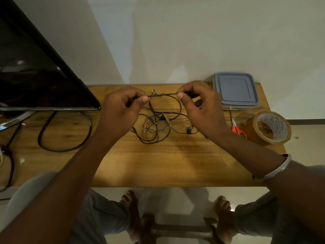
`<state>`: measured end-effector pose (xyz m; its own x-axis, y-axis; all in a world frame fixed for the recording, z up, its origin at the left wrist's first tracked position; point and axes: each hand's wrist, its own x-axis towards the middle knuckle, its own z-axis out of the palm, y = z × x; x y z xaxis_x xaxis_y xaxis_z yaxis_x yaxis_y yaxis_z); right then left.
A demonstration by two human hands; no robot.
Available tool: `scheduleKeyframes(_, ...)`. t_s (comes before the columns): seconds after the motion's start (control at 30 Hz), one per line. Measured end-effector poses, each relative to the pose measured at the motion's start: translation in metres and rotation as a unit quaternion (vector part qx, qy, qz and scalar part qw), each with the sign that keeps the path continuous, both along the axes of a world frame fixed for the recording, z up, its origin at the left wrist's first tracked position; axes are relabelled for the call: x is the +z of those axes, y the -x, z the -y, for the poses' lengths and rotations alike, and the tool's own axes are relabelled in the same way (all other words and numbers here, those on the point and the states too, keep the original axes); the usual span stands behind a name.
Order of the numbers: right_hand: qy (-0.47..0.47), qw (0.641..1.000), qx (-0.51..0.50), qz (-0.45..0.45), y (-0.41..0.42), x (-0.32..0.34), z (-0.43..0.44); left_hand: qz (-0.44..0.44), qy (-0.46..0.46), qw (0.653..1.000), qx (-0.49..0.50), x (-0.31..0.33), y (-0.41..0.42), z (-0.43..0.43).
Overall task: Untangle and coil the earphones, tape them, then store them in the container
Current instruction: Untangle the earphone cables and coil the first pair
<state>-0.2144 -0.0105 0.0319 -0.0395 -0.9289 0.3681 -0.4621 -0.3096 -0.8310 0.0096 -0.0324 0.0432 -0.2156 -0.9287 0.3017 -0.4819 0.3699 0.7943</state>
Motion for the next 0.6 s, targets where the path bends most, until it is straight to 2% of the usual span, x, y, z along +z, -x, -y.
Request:
scheduleKeyframes(0.3,-0.072,0.991,-0.087,0.066,0.006,-0.006,0.006,0.024,0.041,0.998,0.040,0.000,-0.009,0.004)
scheduleKeyframes(0.6,-0.106,0.990,-0.082,0.040,0.013,-0.010,0.010,-0.017,0.020,0.999,0.032,0.001,-0.006,0.003)
